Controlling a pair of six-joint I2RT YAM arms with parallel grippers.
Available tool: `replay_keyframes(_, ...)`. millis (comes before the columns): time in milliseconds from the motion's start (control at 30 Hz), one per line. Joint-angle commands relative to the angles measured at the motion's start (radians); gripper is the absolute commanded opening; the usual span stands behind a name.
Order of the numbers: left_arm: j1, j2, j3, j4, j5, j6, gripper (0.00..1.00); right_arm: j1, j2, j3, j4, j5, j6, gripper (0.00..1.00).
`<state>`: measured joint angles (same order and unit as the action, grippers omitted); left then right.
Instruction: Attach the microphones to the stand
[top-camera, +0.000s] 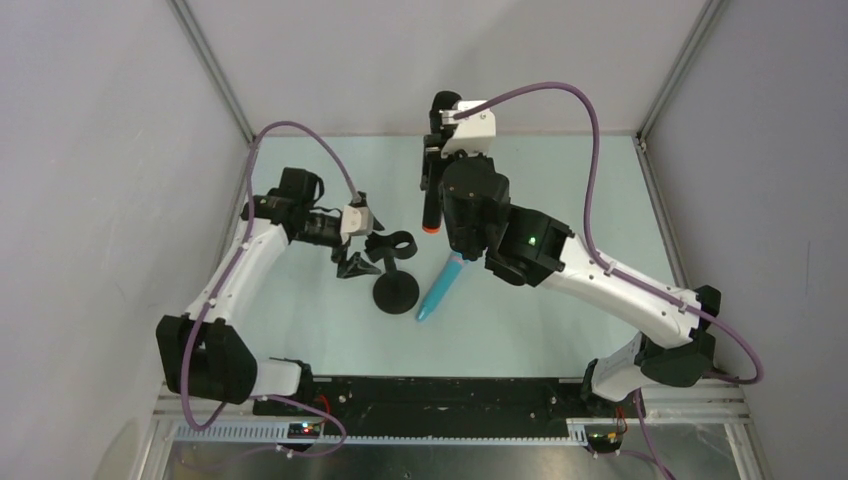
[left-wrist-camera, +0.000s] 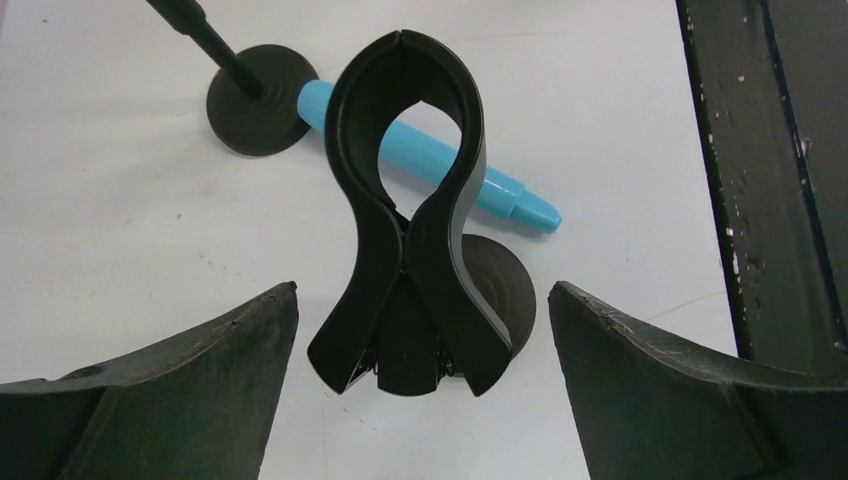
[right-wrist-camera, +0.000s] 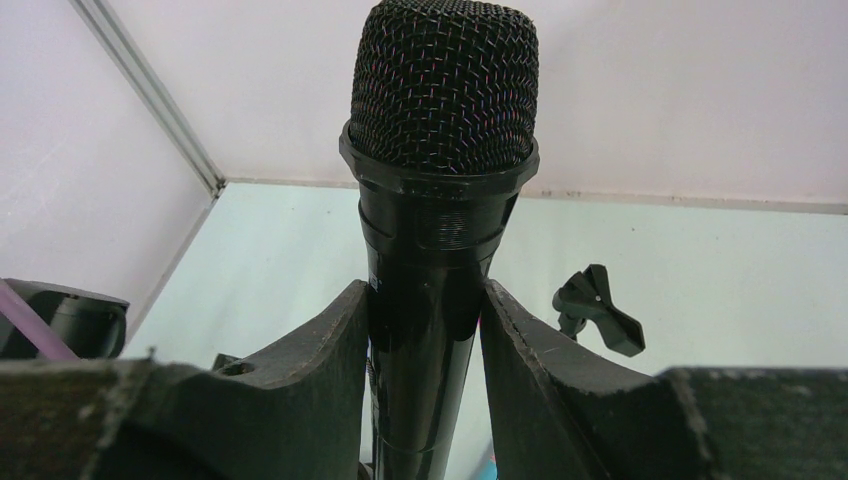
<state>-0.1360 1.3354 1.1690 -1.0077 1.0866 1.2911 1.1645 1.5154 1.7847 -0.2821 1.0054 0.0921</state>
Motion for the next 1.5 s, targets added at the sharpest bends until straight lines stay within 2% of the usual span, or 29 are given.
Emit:
replay_keyframes(0,-0.032,0.003,0.046,0.0,-0.092,0.013,1.0,-0.005,-0.059,0.022,0.034,0.016,0.025,0.0)
replay_keyframes(267,-0.033,0.024,0.051,0.001,-0.157,0.039,0.98,-0.015,-0.097,-0.026,0.038,0.007,0.054,0.0)
replay_keyframes(333,-0.033,0.028,0.057,0.0,-0.153,0.041,0.93,-0.018,-0.104,-0.034,0.038,0.006,0.059,0.0)
replay_keyframes(433,-0.034,0.03,0.07,0.001,-0.143,0.034,0.79,-0.02,-0.109,-0.041,0.036,0.003,0.064,0.0)
replay_keyframes(500,-0.036,0.03,0.081,0.0,-0.135,0.025,0.76,-0.019,-0.108,-0.043,0.034,0.001,0.066,0.0)
replay_keyframes(667,-0.039,0.02,0.085,0.0,-0.125,0.012,0.8,-0.02,-0.109,-0.051,0.032,-0.002,0.074,0.0)
replay_keyframes(800,-0.046,0.018,0.076,0.001,-0.131,0.012,0.92,-0.021,-0.108,-0.055,0.03,-0.009,0.081,0.0)
replay_keyframes(900,-0.048,0.015,0.064,0.001,-0.138,0.016,0.9,-0.022,-0.107,-0.053,0.026,-0.013,0.087,0.0)
replay_keyframes(1100,-0.049,0.013,0.049,0.001,-0.156,0.026,0.76,-0.02,-0.106,-0.052,0.026,-0.017,0.089,0.0)
replay_keyframes(1167,-0.049,0.014,0.049,0.0,-0.152,0.027,0.66,-0.021,-0.104,-0.052,0.026,-0.02,0.092,0.0)
replay_keyframes(1333,-0.051,0.014,0.051,0.001,-0.148,0.023,0.33,-0.019,-0.089,-0.048,0.033,-0.024,0.088,0.0)
replay_keyframes(1467,-0.052,0.005,0.04,0.001,-0.143,0.01,0.23,-0.023,-0.072,-0.035,0.041,-0.033,0.086,0.0)
